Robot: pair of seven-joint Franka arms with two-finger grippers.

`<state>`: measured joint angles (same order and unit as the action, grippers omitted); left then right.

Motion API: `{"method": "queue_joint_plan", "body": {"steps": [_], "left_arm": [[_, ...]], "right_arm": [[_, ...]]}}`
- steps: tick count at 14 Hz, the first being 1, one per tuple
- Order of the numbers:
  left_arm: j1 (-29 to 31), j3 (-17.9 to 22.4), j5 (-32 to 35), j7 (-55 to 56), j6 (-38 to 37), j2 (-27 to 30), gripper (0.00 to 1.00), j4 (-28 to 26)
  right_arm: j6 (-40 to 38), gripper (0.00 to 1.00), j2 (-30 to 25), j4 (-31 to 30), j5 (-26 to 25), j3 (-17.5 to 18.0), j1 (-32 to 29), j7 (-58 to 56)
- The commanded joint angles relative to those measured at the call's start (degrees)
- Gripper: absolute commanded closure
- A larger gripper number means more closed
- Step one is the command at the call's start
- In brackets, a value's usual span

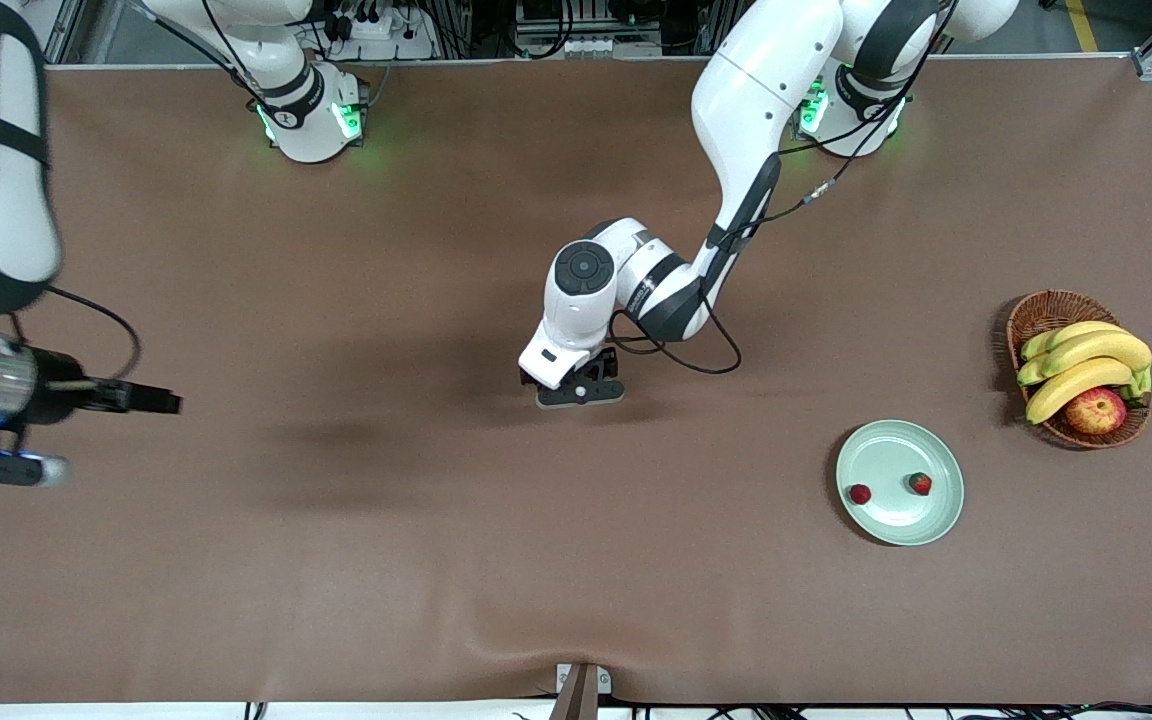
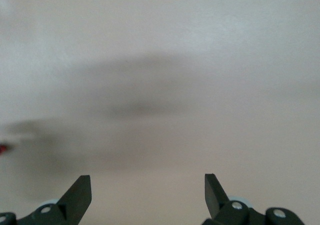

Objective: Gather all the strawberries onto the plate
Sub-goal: 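Grasp the third strawberry with the left gripper while the right gripper withdraws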

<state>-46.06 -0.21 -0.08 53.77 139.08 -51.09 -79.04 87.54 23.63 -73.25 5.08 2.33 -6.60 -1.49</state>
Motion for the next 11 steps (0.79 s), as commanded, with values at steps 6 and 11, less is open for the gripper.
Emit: {"method": "queue_joint_plan", "body": {"steps": [6,11], "left_arm": [[-2.2,1.1,3.0,0.5,0.1,-2.3,0.03,2.7],[-2.2,1.1,3.0,0.5,-0.1,-2.3,0.22,2.5]], "right_arm": [[-2.6,0.0,-19.1,-13.2,-3.0,1.2,-3.7,-4.1],[-0.1,0.0,-24.5,-20.2,-3.1,1.4,-3.4,-4.0]]}}
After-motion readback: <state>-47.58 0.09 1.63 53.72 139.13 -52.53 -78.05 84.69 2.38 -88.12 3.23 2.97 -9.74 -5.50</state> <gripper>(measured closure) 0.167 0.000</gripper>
